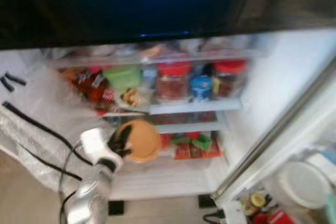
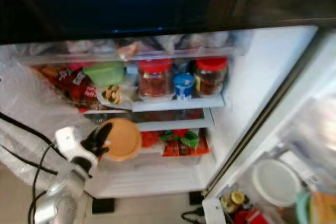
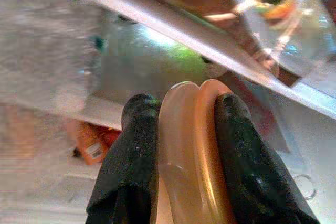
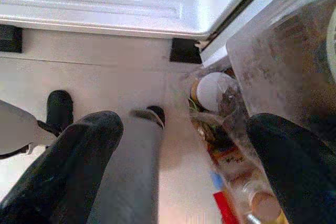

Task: Restocking fridge

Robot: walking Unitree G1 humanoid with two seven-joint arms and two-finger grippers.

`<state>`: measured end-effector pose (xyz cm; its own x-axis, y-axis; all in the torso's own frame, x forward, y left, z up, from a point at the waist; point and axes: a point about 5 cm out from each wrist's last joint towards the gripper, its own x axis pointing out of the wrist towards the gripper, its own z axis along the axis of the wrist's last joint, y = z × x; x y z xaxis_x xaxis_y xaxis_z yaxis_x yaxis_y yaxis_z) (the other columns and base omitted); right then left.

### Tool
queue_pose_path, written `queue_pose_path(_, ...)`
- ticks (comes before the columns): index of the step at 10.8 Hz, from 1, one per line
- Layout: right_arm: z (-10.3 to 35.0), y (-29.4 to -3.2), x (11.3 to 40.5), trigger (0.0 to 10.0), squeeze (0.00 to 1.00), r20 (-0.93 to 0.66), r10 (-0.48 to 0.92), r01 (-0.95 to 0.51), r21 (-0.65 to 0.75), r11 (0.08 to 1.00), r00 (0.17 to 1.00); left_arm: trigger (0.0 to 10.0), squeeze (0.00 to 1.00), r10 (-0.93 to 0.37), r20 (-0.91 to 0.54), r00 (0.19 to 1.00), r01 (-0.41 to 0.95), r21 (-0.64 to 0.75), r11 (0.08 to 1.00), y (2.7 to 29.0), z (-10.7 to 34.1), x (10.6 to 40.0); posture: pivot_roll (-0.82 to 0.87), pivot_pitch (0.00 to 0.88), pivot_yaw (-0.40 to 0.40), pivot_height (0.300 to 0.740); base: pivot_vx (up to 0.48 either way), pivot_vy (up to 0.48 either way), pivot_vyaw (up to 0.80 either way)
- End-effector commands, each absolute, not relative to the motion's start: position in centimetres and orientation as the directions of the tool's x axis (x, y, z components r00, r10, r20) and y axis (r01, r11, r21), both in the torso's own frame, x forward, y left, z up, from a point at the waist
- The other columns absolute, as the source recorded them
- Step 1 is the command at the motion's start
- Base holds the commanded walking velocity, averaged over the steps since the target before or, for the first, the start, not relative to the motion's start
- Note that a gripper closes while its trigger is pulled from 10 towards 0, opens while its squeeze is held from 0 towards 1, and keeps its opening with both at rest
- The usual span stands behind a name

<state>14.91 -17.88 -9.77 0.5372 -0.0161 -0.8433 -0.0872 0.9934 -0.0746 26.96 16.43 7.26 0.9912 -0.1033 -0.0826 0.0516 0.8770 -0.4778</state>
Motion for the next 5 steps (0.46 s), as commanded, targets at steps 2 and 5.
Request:
queue_pose_path(2,-10.1,-17.9,14.0,10.0,0.0,-0.859,-0.018,-0.076,-0.067,0.995,0.511,10.0,0.0,-0.099,-0.091,0.991,0.033,-0.543,0.839,16.2,6.8,26.7,-0.16,0.112,0.015,0.74,0.0,0.0,0.0)
queue_pose_path(5,-10.1,-18.1,14.1,10.0,0.0,-0.859,-0.018,-0.072,-0.064,0.995,0.512,10.0,0.0,-0.051,-0.106,0.993,-0.035,-0.682,0.73,17.1,6.0,26.8,-0.16,0.112,0.009,0.74,0.0,0.0,0.0)
